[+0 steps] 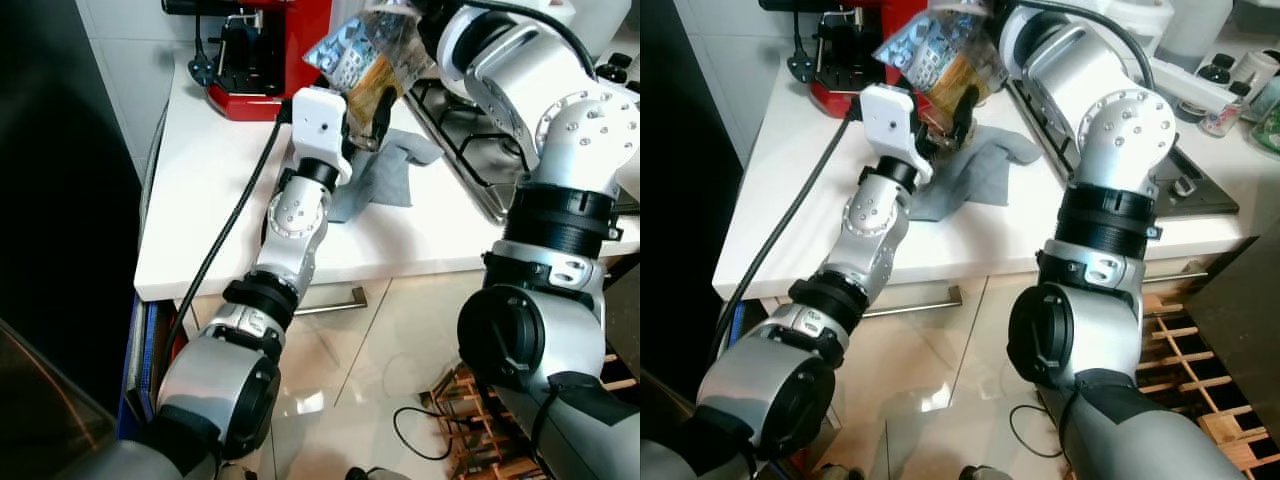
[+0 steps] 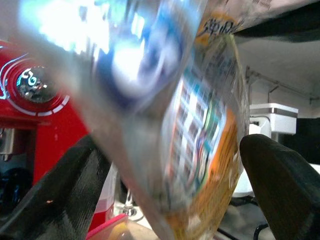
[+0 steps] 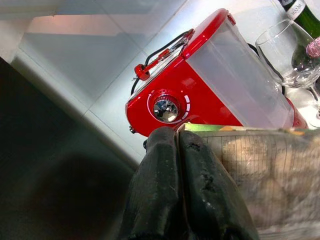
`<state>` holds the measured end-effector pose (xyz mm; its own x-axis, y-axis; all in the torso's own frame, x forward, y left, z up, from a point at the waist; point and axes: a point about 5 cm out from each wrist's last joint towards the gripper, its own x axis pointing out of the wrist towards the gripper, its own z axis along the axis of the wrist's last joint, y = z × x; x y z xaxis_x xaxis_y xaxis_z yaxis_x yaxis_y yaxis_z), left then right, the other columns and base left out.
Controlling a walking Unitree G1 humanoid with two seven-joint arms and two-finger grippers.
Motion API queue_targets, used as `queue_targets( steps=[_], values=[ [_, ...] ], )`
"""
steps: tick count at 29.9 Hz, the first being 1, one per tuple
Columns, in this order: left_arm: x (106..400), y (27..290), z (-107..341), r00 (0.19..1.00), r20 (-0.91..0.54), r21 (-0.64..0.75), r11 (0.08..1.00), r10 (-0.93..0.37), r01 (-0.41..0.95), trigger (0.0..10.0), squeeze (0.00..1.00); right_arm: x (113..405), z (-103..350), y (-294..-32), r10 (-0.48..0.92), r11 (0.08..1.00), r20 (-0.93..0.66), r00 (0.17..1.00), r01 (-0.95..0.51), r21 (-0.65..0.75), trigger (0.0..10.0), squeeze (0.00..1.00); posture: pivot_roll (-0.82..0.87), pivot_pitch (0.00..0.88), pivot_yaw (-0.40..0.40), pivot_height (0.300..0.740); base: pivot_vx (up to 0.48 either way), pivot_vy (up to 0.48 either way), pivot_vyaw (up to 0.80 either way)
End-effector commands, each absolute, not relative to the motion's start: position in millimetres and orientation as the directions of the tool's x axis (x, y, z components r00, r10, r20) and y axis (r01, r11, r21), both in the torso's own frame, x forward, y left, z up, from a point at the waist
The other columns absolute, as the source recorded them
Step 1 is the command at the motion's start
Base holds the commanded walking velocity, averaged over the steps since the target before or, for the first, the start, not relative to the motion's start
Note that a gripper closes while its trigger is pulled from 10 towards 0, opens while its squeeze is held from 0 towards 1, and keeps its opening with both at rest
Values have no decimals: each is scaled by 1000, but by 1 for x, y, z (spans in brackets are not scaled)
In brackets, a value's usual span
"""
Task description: Restocking fridge
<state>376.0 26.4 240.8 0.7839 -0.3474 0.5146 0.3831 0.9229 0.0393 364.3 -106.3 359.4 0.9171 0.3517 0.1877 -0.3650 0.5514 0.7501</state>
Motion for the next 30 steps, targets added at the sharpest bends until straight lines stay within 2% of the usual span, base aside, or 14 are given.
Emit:
queue_targets(
  steps=[1,3,4,6,7,30],
  values=[
    [376,18,245,774,521,46,917,-361,396,10000,0,357,365,-107,358,536,221,907,-394,747,0,239,-214,0,-94,740,0,0,0],
    [375,15,246,769,521,46,912,-370,408,10000,0,356,363,-106,364,532,217,906,-393,750,0,235,-214,0,-94,740,0,0,0],
    [374,10,247,759,523,46,901,-389,430,7137,0,354,361,-105,372,529,210,904,-393,752,0,235,-213,0,-95,740,0,0,0],
    [373,8,246,751,525,46,894,-401,445,7137,0,353,360,-104,377,528,208,903,-394,753,0,235,-213,0,-95,740,0,0,0],
    [372,6,246,740,529,46,885,-415,463,0,0,352,359,-104,381,527,206,901,-395,752,0,235,-213,0,-95,740,0,0,0],
    [370,-2,245,704,540,-51,817,-461,574,0,0,353,345,-107,381,518,172,909,-363,774,0,227,-211,0,-93,740,0,0,0]
  ],
)
